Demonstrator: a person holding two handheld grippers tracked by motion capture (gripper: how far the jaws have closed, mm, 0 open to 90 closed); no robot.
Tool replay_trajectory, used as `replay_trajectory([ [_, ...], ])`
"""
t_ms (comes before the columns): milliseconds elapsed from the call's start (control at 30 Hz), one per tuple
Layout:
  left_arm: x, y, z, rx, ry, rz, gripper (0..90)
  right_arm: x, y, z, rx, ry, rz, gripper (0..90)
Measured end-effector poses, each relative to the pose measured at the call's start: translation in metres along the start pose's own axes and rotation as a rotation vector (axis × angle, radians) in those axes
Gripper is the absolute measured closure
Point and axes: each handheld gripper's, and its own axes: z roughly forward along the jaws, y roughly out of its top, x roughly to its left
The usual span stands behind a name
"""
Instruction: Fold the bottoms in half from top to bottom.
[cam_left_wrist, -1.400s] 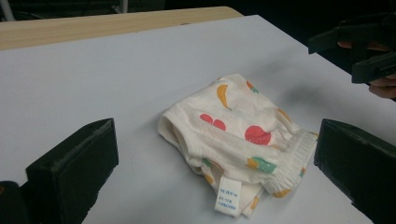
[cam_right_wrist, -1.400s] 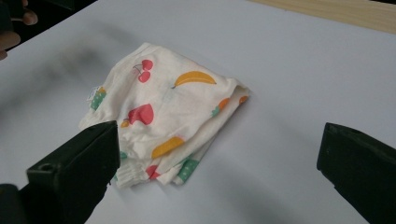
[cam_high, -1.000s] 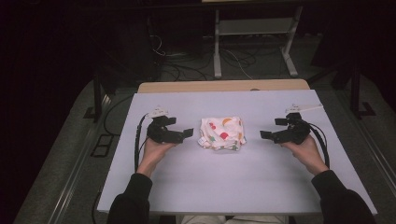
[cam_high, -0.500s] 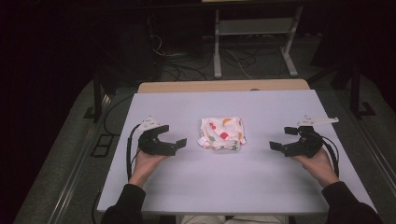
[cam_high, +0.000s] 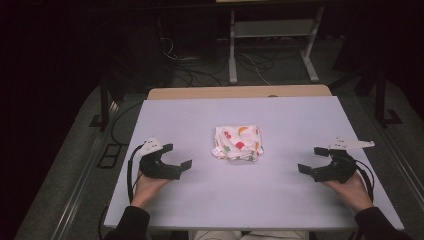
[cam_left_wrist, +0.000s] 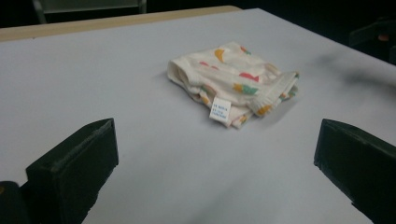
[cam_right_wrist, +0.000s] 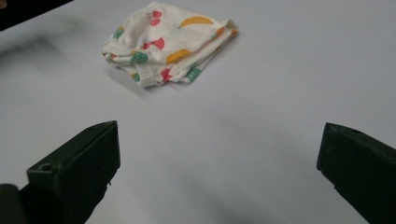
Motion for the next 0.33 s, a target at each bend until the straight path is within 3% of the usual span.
replay_trajectory([
  [333,0.002,-0.006,-0.007,-0.019,0.0,-0.014,0.0,-0.006,-0.012,-0.005,0.017,-0.011,0.032,0.0],
])
